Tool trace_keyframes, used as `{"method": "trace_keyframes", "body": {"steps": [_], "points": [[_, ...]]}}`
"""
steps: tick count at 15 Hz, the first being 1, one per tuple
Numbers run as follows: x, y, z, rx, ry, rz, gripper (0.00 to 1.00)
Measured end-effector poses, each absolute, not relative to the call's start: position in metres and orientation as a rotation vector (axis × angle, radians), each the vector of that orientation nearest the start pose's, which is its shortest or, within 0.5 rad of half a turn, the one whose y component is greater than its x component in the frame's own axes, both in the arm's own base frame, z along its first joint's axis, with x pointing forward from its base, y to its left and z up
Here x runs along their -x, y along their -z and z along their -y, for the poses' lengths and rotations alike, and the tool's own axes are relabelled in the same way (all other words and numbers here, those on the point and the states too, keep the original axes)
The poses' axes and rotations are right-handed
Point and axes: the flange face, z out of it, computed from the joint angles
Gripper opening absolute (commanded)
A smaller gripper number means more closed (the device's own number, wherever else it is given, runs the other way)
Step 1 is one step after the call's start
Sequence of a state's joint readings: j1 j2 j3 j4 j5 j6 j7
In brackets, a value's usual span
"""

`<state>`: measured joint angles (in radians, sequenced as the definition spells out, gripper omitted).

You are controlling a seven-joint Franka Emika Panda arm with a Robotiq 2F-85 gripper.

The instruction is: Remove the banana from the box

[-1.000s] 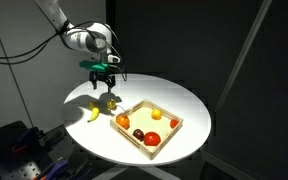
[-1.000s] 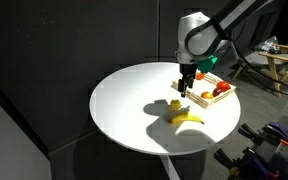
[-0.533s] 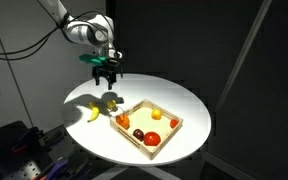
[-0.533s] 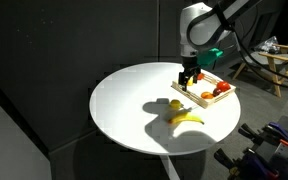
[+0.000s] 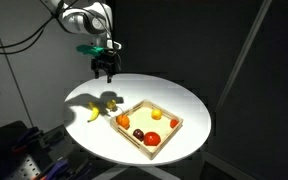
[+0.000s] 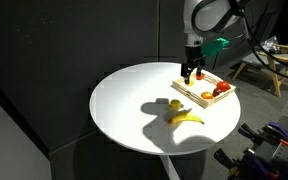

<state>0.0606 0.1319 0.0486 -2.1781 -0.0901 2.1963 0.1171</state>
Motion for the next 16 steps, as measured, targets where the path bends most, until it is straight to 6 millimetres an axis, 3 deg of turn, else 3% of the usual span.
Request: {"method": "trace_keyframes", "body": {"steps": [8, 16], "points": [[-0.521, -0.371, -0.053, 3.212, -0.047, 0.066, 1.00], [-0.503, -0.388, -0.051, 3.210, -0.070, 0.048, 1.00]]}}
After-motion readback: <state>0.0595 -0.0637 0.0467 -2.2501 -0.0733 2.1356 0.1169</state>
